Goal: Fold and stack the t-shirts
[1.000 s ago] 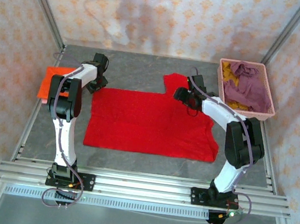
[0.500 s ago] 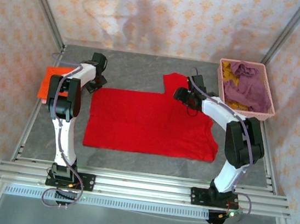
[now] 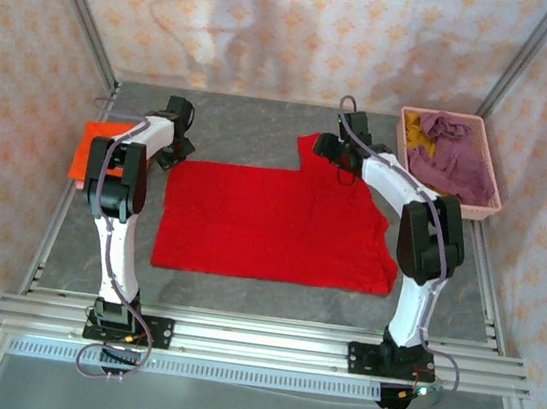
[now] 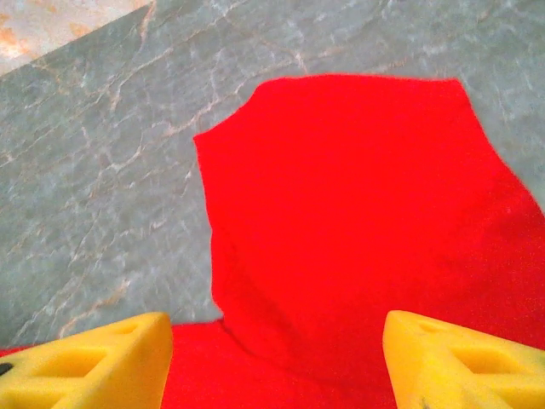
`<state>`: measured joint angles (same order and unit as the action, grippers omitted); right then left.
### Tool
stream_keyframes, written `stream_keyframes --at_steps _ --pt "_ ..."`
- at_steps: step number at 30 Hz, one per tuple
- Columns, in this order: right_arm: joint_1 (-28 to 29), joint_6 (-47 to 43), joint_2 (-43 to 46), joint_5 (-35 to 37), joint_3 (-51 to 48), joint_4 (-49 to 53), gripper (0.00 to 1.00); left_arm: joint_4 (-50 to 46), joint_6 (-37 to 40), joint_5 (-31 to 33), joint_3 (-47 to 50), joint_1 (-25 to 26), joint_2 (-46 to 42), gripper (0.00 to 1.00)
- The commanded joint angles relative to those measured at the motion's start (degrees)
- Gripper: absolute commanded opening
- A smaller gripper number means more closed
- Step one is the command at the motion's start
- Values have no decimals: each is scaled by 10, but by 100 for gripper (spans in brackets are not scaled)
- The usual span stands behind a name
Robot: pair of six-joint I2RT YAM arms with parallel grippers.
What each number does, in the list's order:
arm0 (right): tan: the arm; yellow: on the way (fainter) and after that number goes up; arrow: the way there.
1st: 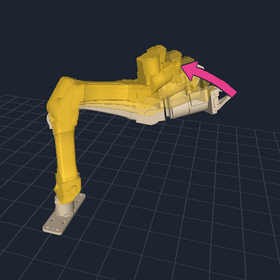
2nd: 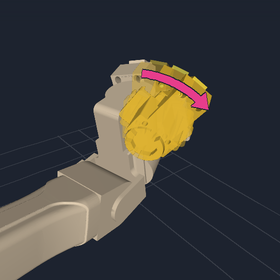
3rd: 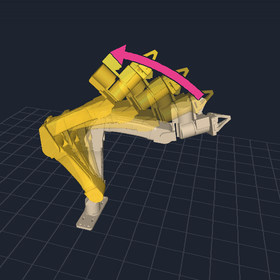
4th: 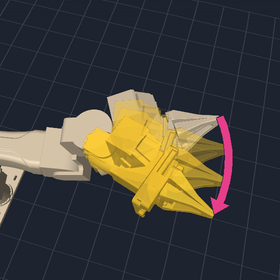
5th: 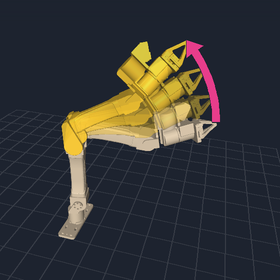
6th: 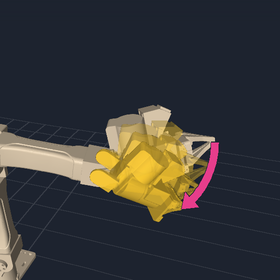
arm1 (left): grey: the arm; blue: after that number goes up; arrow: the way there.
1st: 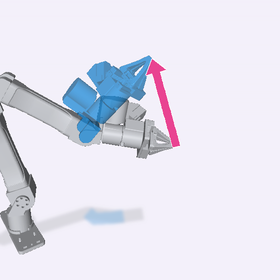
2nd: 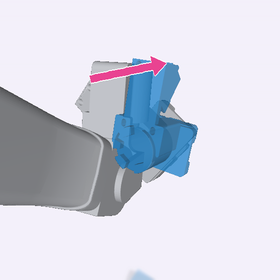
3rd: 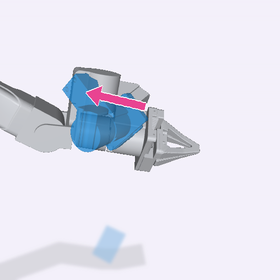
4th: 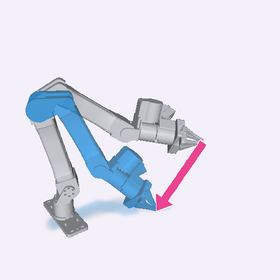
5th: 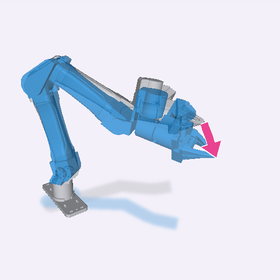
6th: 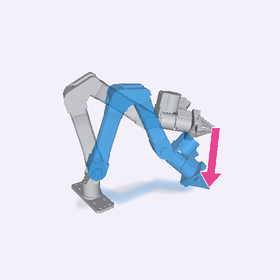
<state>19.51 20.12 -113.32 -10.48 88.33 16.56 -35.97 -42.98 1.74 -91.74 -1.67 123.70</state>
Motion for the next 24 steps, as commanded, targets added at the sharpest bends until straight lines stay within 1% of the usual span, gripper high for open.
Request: stream_keyframes --at_steps 1,9,12,18,22,24 --pt "-17 -18 -48 11 66 18 67 -7 -11 -34 25 -2 -13 0" --pt "-38 -47 -158 30 227 69 66 0 -11 -42 36 0 -24 0" --pt "-39 -75 -205 37 287 90 66 0 -11 -44 36 0 -22 0" --pt "-36 -166 -304 37 428 153 64 5 -14 -49 45 2 -19 0" --pt "-36 -192 -371 35 531 223 63 4 -14 -48 47 2 -21 0" --pt "-35 -202 -392 18 556 241 63 4 -15 -49 46 2 -20 0"
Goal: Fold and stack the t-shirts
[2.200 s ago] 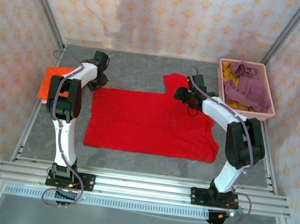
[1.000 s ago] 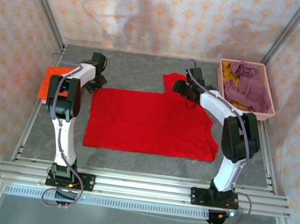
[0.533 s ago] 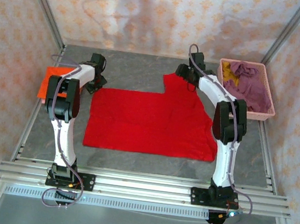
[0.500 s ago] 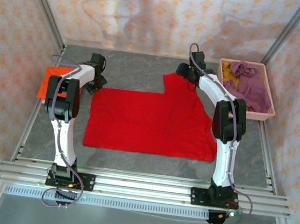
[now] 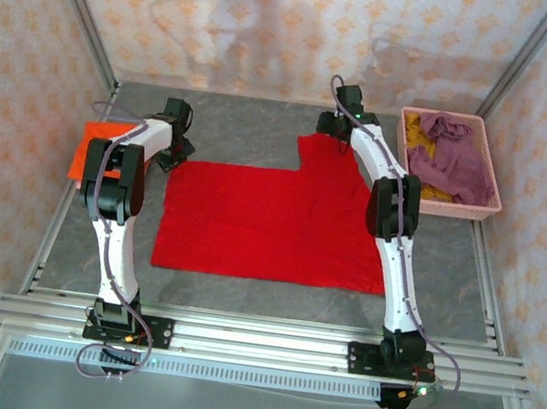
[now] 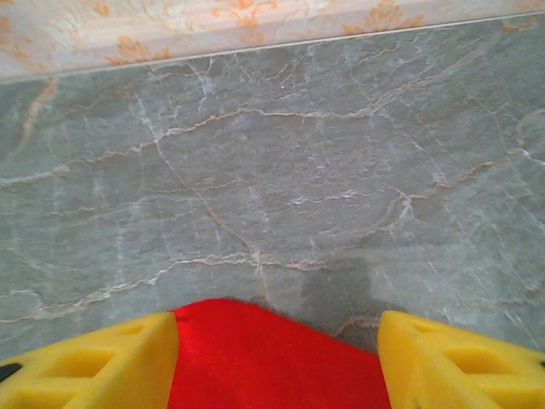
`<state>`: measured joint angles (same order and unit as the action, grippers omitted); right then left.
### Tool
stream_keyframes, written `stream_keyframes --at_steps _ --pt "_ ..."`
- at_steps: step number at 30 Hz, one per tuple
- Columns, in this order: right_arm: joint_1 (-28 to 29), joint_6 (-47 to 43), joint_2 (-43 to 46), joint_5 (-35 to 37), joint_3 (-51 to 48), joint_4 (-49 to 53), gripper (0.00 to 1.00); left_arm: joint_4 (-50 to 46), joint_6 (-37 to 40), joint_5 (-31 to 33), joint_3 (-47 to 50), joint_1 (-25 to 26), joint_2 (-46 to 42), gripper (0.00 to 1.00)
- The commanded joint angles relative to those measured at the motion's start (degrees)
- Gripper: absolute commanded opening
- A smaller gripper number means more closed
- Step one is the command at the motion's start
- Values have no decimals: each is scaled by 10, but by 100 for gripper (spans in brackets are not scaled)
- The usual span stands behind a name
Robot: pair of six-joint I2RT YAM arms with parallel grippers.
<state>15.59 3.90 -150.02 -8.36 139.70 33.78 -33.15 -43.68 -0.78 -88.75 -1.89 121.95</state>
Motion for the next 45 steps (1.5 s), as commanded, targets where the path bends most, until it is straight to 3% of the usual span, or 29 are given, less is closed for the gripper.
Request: stream_keyframes --at_steps 1,8,13,16,19,28,30,36,41,45 --pt "6 -50 -31 -12 45 73 62 -23 -9 -25 17 4 -2 0" --pt "10 -82 -51 8 42 101 55 -19 -11 -33 14 5 2 0" --pt "9 -83 -50 4 43 100 33 -19 -9 -34 15 5 2 0" --pt "9 -86 -48 8 48 94 36 -17 -8 -35 16 5 1 0" --pt "9 -89 -48 11 49 81 49 -17 -8 -37 17 5 1 0" --pt "9 -69 -63 5 62 40 45 -18 -7 -38 17 5 0 0" --pt "9 -70 -67 8 69 37 38 -18 -7 -37 17 5 0 0" --pt "9 -76 -62 9 68 40 0 -19 -7 -37 18 5 -5 0" --pt "12 -78 -18 7 43 41 0 -21 -2 -36 20 5 -21 0" --pt "16 -76 53 6 -36 8 0 -24 3 -37 21 5 -48 0"
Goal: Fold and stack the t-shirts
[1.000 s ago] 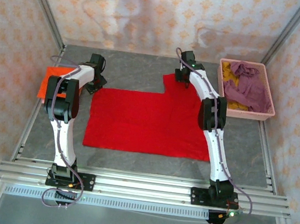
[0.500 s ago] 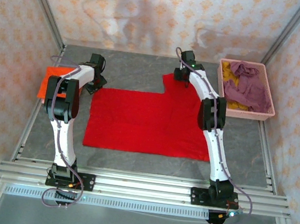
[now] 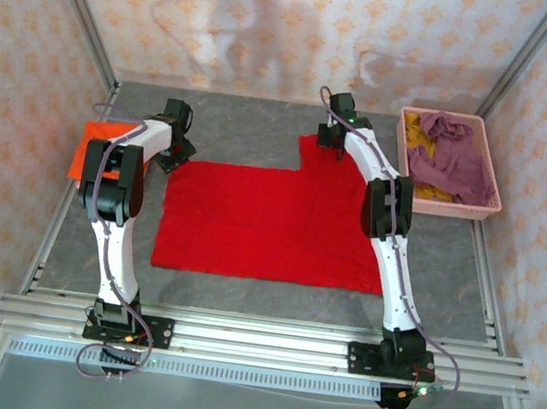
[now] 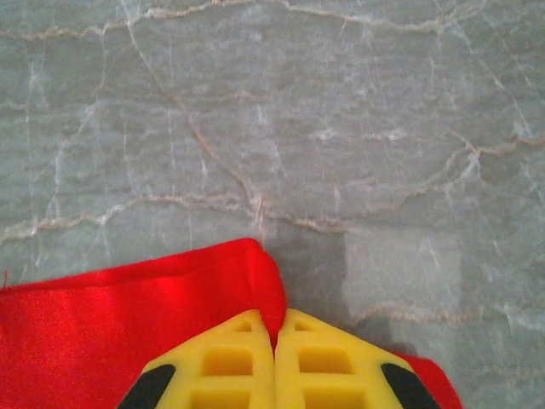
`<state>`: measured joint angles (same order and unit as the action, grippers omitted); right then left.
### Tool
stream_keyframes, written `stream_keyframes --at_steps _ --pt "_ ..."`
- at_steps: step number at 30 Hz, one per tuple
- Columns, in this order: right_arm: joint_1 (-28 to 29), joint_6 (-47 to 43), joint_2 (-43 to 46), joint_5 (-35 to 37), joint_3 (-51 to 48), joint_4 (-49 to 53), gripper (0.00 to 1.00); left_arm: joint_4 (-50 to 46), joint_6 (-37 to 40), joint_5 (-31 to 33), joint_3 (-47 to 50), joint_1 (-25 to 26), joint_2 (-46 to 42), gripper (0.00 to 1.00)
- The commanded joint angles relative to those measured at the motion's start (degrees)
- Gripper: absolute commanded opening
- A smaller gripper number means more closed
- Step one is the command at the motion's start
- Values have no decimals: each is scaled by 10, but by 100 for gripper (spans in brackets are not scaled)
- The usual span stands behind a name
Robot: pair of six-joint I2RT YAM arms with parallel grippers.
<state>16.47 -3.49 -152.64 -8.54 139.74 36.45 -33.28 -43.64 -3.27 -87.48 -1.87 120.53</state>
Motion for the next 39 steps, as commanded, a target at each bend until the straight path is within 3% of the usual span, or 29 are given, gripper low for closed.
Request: stream_keyframes --at_steps 1,21,39 --pt "8 -1 100 8 -62 -30 0 -23 4 -12 8 5 -41 0" --pt "31 15 437 38 -475 -171 0 -38 31 -20 52 5 -162 0" --pt "68 41 644 72 -648 -119 0 -50 52 -23 121 10 -234 0"
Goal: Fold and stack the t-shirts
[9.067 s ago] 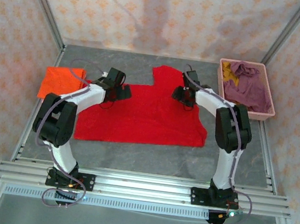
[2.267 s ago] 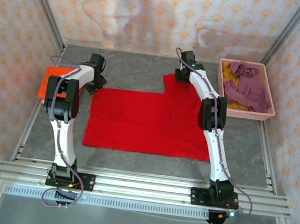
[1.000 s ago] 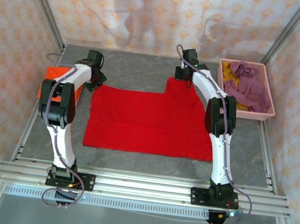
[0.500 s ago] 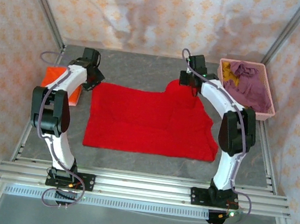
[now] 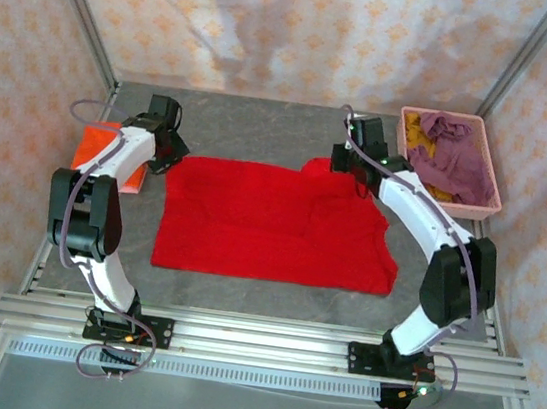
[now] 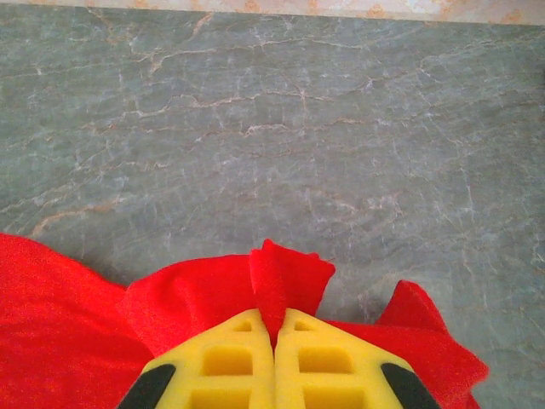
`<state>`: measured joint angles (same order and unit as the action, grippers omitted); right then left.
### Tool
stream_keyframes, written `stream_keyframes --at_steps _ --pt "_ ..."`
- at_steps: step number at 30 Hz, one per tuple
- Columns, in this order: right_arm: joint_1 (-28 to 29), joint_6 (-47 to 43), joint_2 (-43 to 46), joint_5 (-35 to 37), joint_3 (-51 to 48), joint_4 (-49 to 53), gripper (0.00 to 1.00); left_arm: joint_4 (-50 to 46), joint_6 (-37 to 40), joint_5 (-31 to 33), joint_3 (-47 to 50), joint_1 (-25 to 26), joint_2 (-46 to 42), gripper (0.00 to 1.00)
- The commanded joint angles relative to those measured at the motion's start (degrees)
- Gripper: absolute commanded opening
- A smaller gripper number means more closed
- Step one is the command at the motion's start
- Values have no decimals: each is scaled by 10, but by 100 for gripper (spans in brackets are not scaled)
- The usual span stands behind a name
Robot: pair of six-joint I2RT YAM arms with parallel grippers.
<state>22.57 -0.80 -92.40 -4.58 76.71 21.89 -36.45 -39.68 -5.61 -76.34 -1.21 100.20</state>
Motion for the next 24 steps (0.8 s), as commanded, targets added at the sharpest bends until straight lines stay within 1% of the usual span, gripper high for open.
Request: stream_keyframes --at_steps 1,5,9,12,17,21,23,24 --pt "9 19 53 40 -24 34 0 -19 14 0 13 4 -34 0" --pt "16 39 103 62 -53 71 0 -22 18 -1 25 5 -48 0" --pt "25 64 146 65 -78 108 0 -24 21 -6 36 5 -62 0" --pt "48 76 172 96 -91 132 0 -27 23 -7 49 6 -75 0" --pt "75 105 210 123 -106 174 0 -34 29 -7 69 7 -97 0" --pt "92 134 241 124 -125 202 0 -41 29 -5 90 8 -123 0" --pt "99 145 243 122 -133 218 0 -45 28 -2 104 9 -140 0" --pt "102 150 261 121 -136 227 0 -47 27 -1 110 9 -149 0"
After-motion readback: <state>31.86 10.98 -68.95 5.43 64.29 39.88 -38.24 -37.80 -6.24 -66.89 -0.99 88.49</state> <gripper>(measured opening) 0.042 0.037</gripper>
